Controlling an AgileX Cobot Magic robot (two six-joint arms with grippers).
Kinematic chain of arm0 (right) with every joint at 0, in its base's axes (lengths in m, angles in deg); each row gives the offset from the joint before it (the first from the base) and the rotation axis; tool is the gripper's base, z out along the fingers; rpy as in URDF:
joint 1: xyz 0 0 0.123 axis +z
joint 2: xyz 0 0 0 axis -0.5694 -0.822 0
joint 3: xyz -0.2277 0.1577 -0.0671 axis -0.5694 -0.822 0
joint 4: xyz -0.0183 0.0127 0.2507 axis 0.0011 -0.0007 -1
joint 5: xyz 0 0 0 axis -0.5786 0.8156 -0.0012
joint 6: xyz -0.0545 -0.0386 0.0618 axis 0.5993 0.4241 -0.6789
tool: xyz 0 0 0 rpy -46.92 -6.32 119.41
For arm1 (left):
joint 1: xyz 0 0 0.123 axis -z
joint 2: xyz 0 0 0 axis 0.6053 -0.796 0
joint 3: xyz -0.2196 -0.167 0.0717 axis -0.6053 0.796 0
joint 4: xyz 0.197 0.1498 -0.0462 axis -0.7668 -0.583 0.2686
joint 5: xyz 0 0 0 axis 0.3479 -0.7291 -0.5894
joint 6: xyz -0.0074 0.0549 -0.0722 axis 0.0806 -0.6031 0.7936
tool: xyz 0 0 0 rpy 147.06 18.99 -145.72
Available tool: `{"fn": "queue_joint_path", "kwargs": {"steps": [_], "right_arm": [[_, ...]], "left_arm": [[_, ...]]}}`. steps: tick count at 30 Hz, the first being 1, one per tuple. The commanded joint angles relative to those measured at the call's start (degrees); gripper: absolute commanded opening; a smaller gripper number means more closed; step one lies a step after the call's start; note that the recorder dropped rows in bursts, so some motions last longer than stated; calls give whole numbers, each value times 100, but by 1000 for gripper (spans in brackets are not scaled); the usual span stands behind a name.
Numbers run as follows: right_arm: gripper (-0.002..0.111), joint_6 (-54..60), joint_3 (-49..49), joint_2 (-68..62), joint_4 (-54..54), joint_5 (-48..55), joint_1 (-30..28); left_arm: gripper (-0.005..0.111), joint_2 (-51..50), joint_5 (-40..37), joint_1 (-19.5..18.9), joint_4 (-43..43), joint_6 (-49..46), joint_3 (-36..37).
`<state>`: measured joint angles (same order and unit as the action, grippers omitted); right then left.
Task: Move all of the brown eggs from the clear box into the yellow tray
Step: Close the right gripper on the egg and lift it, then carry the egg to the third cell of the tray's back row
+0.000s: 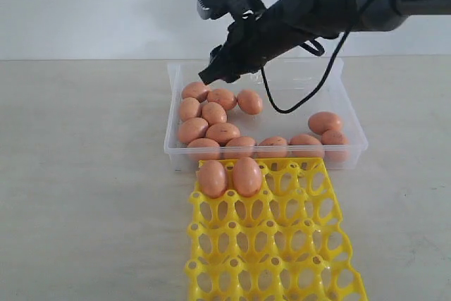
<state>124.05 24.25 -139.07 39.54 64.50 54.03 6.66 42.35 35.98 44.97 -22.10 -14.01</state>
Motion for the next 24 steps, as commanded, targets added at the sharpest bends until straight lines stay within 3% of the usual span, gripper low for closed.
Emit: {"fn": "queue_joint_path", "kwargs": {"steps": [1,4,7,10,16,19,24], "right_arm": [[0,-234,-1592,1064,-1483,-2996,-49],[0,-1089,-2708,1641,-1483,-5333,-49],[0,-1725,-3207,1884,-1498,-7156,-49],[0,-1995,-3324,2050,-1167,-8335,-49],[0,-2583,-3324,2760,887,-7333,344],[0,-2820,-3607,3112,1207,-6958,687],[0,-3745,-4984,3400,1325,-7414,1206]], "left_arm": [[4,13,75,20,-21,-24,23],[4,13,75,20,-21,-24,23],[4,13,75,20,-21,-24,23],[4,13,75,20,-21,-24,23],[4,13,75,20,-21,-24,23],[4,13,75,20,-21,-24,23],[4,13,75,20,-21,-24,23]]}}
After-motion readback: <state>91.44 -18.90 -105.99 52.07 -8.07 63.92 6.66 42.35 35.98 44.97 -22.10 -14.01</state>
